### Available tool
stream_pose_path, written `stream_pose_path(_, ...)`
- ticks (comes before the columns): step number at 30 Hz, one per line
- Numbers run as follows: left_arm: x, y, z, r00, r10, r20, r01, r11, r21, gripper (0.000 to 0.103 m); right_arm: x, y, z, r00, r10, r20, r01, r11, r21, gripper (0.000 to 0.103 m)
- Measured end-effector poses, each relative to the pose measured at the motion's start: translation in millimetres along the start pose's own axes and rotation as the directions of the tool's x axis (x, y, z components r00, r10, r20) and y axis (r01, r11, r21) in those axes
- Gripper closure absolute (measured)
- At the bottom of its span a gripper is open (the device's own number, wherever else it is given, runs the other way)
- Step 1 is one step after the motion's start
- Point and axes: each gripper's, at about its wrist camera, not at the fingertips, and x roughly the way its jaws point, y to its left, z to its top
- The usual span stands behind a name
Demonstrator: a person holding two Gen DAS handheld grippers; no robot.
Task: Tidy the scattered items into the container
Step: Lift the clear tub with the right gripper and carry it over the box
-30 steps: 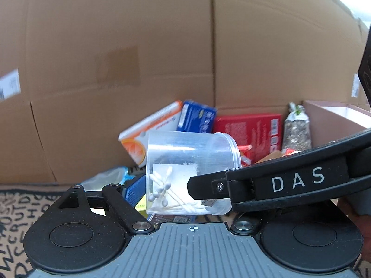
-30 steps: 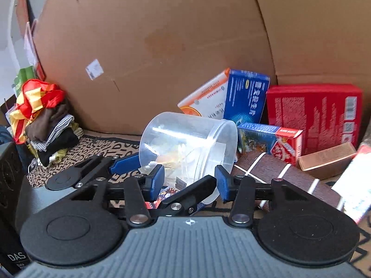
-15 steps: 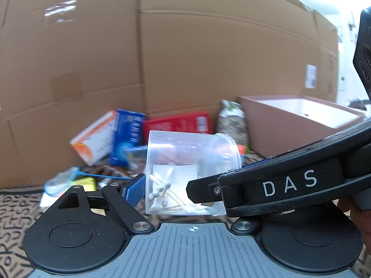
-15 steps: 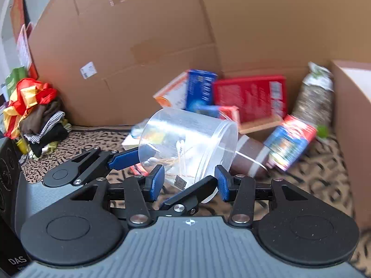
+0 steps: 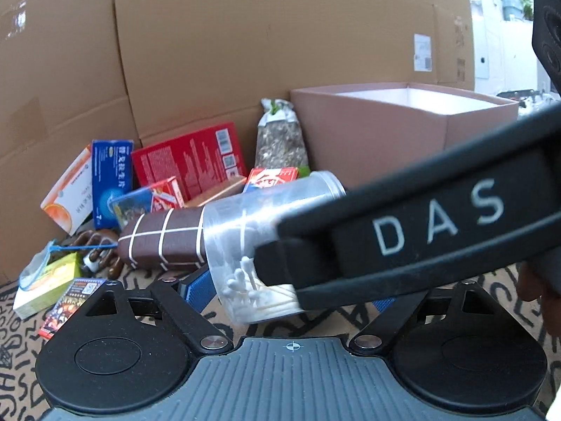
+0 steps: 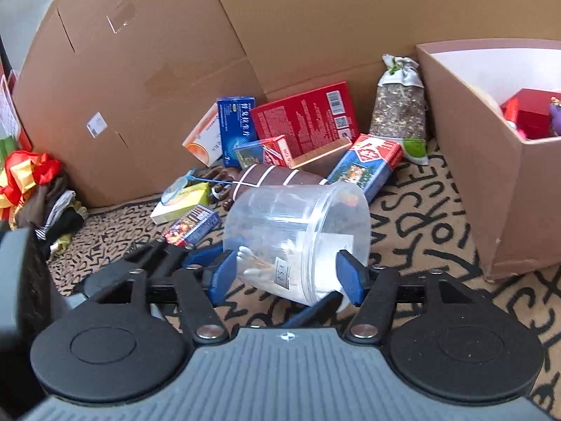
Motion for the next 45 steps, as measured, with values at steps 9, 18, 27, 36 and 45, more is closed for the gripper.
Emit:
stream_pose_path(9, 0.1, 7.3, 9.5, 1.0, 0.001, -0.017, -0.001, 1.0, -0.022, 0.018, 5.7, 3.0, -0.3, 0.999, -0.035, 0.022, 0.037, 0.997, -0.072, 0.036)
stream_pose_path(18, -23.8, -5.1, 47.0, 0.995, 0.006, 0.099, -0.01, 0.999, 0.044, 0.018, -36.6, 4.7, 20.6, 0.986, -0.046, 0.163, 0.065, 0.992, -0.107, 0.036)
stream_pose_path(27, -32.7, -40.8, 108.6, 0.968, -0.067, 0.243, 0.032, 0.989, 0.145, 0.018, -88.6, -9.0, 54.6, 0.943, -0.113, 0.313, 0.158, 0.98, -0.12, 0.036)
stream_pose_path(36, 5.3, -84.1, 157.3, 0.952, -0.195, 0.236, 0.145, 0.967, 0.211, 0.018, -116.7, -62.2, 84.9, 0.909, -0.224, 0.352, 0.248, 0.968, -0.025, 0.036)
stream_pose_path(45, 63.7, -126.1, 200.3, 0.94, -0.279, 0.196, 0.227, 0.941, 0.251, 0.018, -120.3, -122.4, 111.6, 0.885, -0.303, 0.354, 0.303, 0.951, 0.057, 0.035)
